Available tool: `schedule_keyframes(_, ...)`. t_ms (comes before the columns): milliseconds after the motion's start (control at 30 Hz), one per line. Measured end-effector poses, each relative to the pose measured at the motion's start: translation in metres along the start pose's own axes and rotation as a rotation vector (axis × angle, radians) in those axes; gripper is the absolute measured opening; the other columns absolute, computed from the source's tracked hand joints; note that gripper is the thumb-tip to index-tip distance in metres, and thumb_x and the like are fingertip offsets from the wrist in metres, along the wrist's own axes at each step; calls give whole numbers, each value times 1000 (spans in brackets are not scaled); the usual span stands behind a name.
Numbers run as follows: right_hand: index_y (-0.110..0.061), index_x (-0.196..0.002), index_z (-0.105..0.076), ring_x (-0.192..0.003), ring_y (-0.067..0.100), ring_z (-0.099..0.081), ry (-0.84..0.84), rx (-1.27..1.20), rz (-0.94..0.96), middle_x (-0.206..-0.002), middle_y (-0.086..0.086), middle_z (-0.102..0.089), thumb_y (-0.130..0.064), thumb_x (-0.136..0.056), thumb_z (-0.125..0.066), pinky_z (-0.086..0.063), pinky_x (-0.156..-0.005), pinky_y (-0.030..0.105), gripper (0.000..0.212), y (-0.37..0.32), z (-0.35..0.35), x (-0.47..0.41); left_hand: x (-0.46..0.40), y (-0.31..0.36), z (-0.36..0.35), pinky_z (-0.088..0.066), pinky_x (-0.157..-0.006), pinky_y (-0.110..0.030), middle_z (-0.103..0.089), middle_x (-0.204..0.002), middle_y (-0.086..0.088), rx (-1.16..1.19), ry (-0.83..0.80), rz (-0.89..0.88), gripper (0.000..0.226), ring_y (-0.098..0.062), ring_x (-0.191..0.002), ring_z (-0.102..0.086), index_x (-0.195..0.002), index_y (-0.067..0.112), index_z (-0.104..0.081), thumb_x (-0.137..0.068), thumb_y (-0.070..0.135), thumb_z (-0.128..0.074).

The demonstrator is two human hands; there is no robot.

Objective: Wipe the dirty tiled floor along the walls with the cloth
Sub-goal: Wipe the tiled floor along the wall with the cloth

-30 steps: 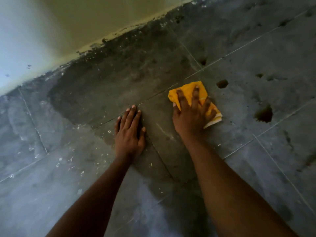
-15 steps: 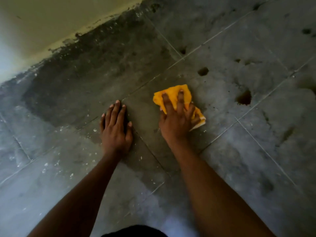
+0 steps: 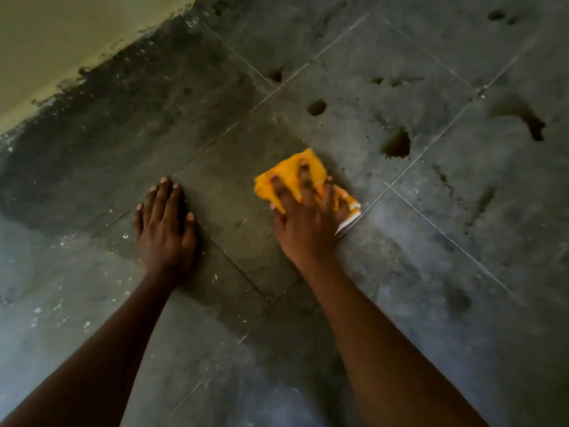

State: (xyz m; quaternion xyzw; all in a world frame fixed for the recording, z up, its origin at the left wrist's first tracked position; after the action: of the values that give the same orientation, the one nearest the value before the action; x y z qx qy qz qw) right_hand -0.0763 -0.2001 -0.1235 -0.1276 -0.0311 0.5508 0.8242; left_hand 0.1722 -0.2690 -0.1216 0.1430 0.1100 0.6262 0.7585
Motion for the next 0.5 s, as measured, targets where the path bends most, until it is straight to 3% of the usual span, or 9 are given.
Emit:
schedule_keyframes(100,-61,-152,-32,-150,39,-33,-74,17,219,-172,-10,-20,-61,-101,-37,-26,-110,60,52,29,14,66,3,4,1,-3,-132,-47,-15,-176,-1,29,15,25,70,-20,-164,-6,-166,18,-26,-103,47,-34)
schedule_keyframes(200,-62,-152,-31,-142,40,-38,-80,32,76,-172,-9,-20,-57,-94,-47,-31,-107,61,59,77,30,73,2,40,-4,-9,-131,-48,-20,-175,-3,137,-35,-97,68,-24,-163,-13,-166,17,-28,-103,42,-39)
schedule_keyframes(333,-60,-148,-40,-142,43,-37,-27,12,-212,-172,-6,-23,-55,-92,-47,-25,-108,61,57,77,25,27,7,102,-39,-5,-130,-32,-27,-172,-3,170,-86,-339,63,-18,-160,-19,-163,15,-35,-105,36,-42)
schedule_keyframes(400,-58,-149,-41,-147,45,-34,10,8,-205,-171,-5,-25,-52,-89,-51,-19,-110,61,61,61,22,28,1,125,-51,-4,-130,-35,-29,-171,-4,209,-67,-294,61,-19,-160,-20,-162,14,-39,-103,31,-44)
schedule_keyframes(500,-59,-152,-33,-153,44,-25,-57,31,-8,-173,-7,-19,-49,-90,-54,-15,-113,66,66,65,27,89,-8,151,-59,-6,-131,-47,-31,-171,-6,259,-45,-141,65,-22,-161,-21,-160,13,-41,-96,28,-45)
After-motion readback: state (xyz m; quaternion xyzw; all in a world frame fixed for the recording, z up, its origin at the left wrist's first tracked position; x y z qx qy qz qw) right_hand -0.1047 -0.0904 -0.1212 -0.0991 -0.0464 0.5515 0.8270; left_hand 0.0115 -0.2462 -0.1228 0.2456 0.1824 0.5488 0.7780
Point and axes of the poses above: each hand's wrist, its own x-axis away from the middle knuckle, its own z-axis out of the back of the hand, y = z × x, the point moved 1 cm from there along -x, towards the middle knuckle
